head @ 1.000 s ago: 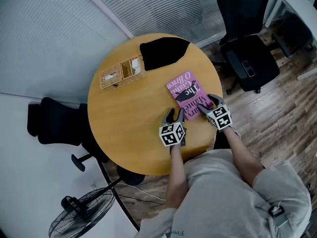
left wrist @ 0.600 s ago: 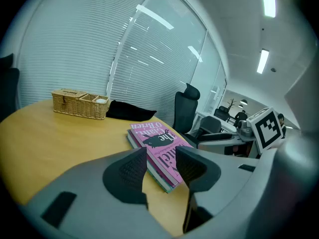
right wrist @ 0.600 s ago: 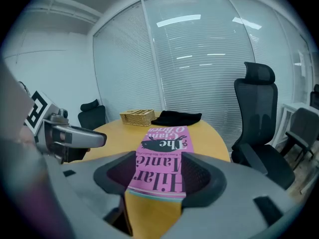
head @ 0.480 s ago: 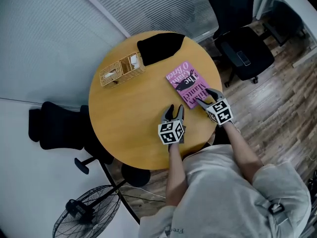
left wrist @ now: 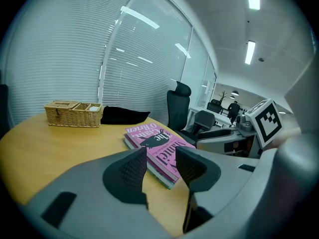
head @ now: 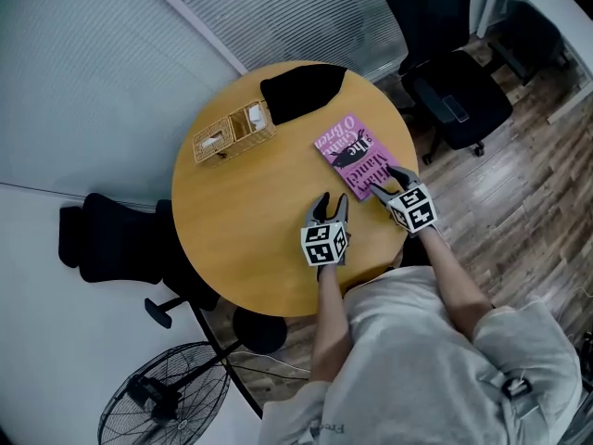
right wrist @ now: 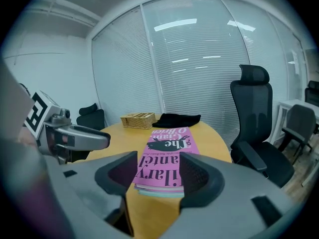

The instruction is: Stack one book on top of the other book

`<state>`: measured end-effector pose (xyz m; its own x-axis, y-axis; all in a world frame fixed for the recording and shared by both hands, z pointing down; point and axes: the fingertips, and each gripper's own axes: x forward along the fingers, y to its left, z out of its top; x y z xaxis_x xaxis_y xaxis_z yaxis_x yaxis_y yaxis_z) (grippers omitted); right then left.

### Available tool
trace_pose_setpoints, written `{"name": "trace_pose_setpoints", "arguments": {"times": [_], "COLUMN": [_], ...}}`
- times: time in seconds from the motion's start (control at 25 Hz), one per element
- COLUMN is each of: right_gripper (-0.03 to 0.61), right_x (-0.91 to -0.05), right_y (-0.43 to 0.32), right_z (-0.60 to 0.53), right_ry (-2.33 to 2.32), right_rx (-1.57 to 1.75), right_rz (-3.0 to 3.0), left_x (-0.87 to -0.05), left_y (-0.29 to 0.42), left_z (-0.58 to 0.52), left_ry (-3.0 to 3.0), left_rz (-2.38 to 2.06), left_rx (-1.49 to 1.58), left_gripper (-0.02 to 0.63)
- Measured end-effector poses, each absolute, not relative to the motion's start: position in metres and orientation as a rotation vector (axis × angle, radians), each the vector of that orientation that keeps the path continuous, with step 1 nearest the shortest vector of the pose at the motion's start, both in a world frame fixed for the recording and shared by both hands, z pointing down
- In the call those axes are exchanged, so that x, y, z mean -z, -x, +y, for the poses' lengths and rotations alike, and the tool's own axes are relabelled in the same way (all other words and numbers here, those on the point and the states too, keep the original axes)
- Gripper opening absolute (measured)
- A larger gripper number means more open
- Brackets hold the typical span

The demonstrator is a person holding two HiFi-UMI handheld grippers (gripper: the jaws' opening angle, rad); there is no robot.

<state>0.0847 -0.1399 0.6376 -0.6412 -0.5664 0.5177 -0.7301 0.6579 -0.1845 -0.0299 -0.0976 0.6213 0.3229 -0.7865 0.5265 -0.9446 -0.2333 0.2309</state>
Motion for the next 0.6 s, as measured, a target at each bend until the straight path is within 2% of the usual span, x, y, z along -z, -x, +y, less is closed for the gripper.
{"name": "trace_pose_setpoints", "arguments": {"times": [0.12,0.28,0.6], "right_gripper": [0.252,0.217,0.098], "right_x": [-0.6379,-0.6356,-0.6355], "right_y": [-0.0824,-0.0799,-0.0779], "right_z": [-0.1397,-0.1422,-0.1404], "right_ry": [-1.014,-1.015,-1.027], "right_rx": [-0.539,-0.538,-0.568], "right_rz": [-2.459,-2.464,-2.470], "left_x": [-0.6195,-0.6180,-0.6217], "left_y": [0.0329,0.0366,0.0318], "left_z": [-0.0967,-0.0983,-0.0987], "left_ry": [-2.086,-2.084,-2.095], "left_rz": [-1.521,-1.526,-1.489], "left_rx": [-0.393,-0.377,-0.381], "left_gripper": [0.197,0.154,0.066]}}
